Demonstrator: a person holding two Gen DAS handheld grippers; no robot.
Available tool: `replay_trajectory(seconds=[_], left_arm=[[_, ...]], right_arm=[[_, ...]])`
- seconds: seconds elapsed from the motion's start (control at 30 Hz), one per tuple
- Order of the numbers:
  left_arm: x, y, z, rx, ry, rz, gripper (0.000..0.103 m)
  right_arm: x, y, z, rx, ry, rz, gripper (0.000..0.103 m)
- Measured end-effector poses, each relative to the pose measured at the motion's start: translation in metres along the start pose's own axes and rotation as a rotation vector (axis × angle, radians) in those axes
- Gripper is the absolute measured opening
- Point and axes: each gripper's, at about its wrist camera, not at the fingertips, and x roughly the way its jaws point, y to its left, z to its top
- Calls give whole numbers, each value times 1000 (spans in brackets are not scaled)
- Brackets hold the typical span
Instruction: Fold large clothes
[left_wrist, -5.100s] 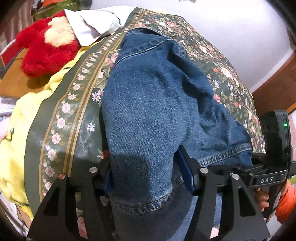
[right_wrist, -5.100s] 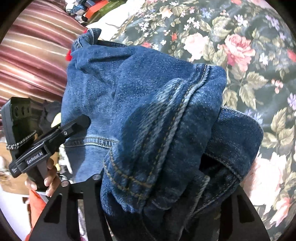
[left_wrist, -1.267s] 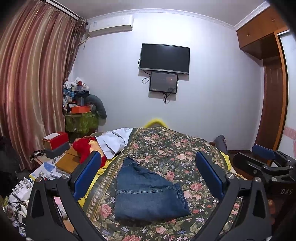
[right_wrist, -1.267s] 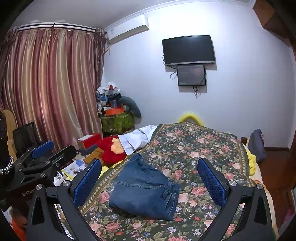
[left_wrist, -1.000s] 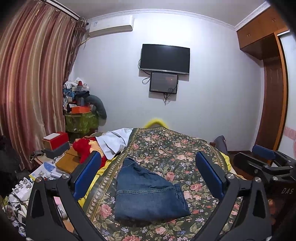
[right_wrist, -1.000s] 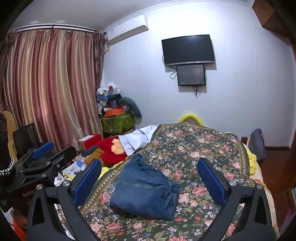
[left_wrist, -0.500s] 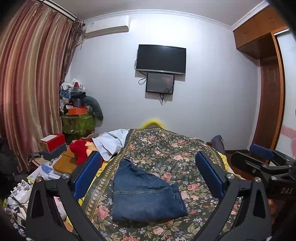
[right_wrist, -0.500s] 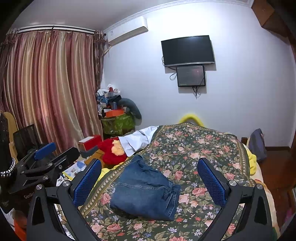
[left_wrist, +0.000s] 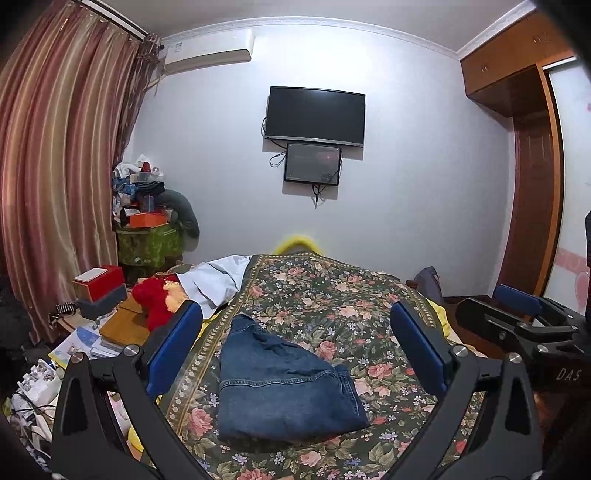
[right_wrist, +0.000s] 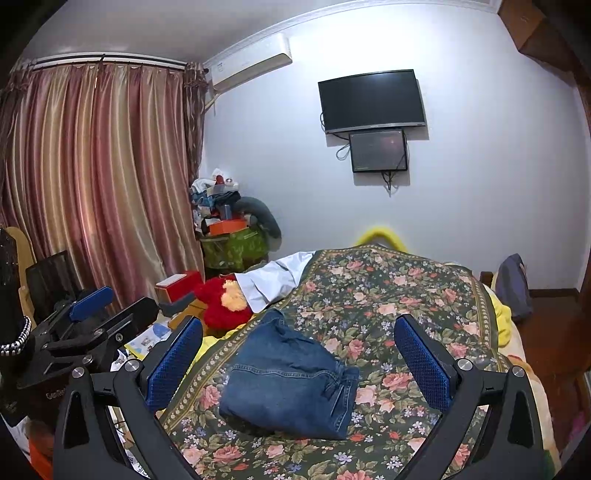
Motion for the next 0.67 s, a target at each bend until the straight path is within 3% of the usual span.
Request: replay_trajectory(seconds=[0.67], left_arm=[[1,2,1,0,13,-19,102]], right_arm=[[0,0,0,32,-1,-22,103]])
